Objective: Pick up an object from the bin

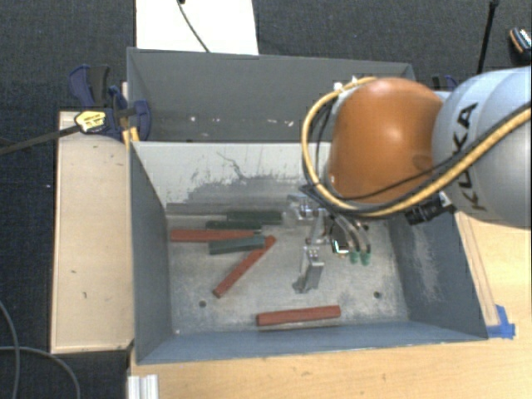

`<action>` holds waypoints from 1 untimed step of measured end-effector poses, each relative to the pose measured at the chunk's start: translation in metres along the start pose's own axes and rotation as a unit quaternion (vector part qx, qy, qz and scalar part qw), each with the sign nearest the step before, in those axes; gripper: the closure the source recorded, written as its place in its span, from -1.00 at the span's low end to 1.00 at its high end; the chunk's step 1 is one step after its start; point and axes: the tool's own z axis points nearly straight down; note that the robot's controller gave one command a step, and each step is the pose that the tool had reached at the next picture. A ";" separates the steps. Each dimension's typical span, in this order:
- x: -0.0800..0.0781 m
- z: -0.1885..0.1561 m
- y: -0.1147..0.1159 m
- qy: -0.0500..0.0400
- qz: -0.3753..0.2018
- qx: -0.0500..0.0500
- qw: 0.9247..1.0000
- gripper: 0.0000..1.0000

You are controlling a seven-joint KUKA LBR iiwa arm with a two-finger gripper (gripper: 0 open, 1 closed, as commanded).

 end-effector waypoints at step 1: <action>-0.026 0.177 0.076 -0.002 -0.202 0.000 0.979 -1.00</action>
Offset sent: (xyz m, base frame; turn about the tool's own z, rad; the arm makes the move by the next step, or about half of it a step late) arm 0.0251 0.0753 -0.1744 -0.4062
